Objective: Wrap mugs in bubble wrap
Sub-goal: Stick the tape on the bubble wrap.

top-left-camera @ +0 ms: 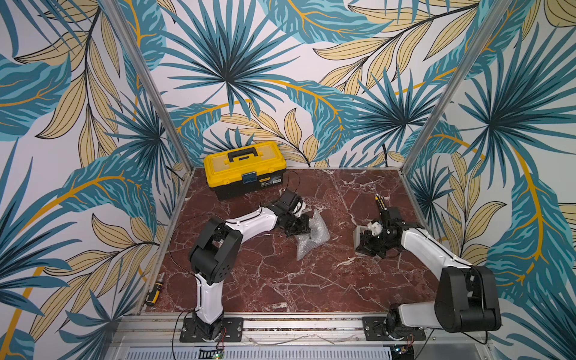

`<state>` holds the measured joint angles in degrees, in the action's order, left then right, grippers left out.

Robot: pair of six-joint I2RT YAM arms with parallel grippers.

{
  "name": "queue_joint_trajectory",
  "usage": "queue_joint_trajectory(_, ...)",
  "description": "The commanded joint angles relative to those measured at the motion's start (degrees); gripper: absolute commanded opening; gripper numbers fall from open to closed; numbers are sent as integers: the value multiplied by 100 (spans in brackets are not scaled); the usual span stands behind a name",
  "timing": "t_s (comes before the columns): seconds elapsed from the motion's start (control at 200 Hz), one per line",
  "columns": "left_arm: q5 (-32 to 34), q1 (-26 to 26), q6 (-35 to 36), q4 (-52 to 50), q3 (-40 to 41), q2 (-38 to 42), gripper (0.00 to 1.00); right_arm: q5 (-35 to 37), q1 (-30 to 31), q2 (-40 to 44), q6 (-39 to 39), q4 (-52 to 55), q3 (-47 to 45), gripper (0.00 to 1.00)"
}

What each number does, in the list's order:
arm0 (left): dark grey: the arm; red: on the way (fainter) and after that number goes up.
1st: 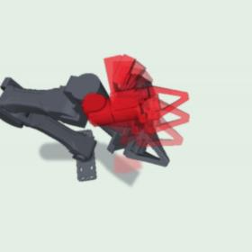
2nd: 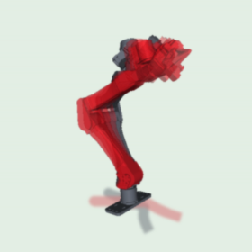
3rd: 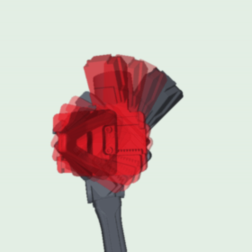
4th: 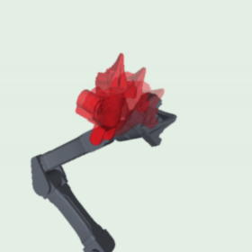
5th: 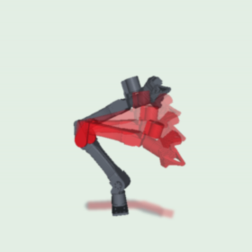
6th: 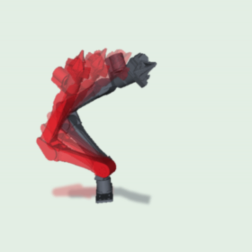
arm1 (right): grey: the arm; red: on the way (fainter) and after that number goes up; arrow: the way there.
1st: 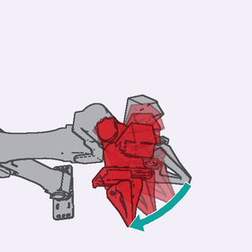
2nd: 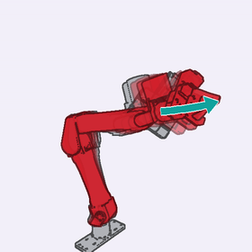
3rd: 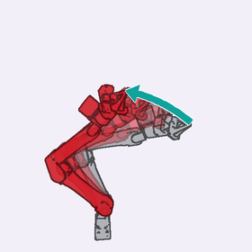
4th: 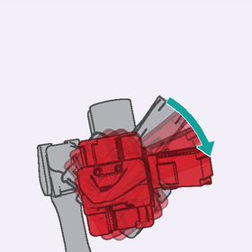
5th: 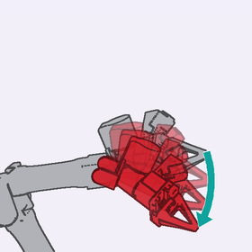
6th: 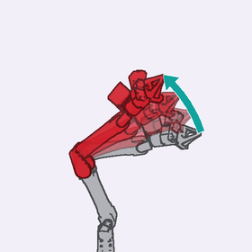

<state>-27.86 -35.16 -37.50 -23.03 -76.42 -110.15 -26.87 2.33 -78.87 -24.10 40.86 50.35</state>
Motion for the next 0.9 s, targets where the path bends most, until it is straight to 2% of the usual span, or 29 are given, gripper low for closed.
queue_joint_trajectory(0.0, 151, -44, 188, -425, -112, -149, 2, -495, 436, 49, 514, 429, 637, 0)
queue_joint_trajectory(0.085, 123, -42, 206, -430, -128, -157, 2, -786, 789, -161, 764, 459, 1185, 0)
queue_joint_trajectory(0.406, 108, -44, 209, -427, -105, -139, 2, -800, 2004, -1517, 2092, 1089, 2797, 0)
queue_joint_trajectory(0.896, 98, -44, 190, -430, -90, -85, 2, -354, 2281, -2685, 2451, 1378, 3713, 0)
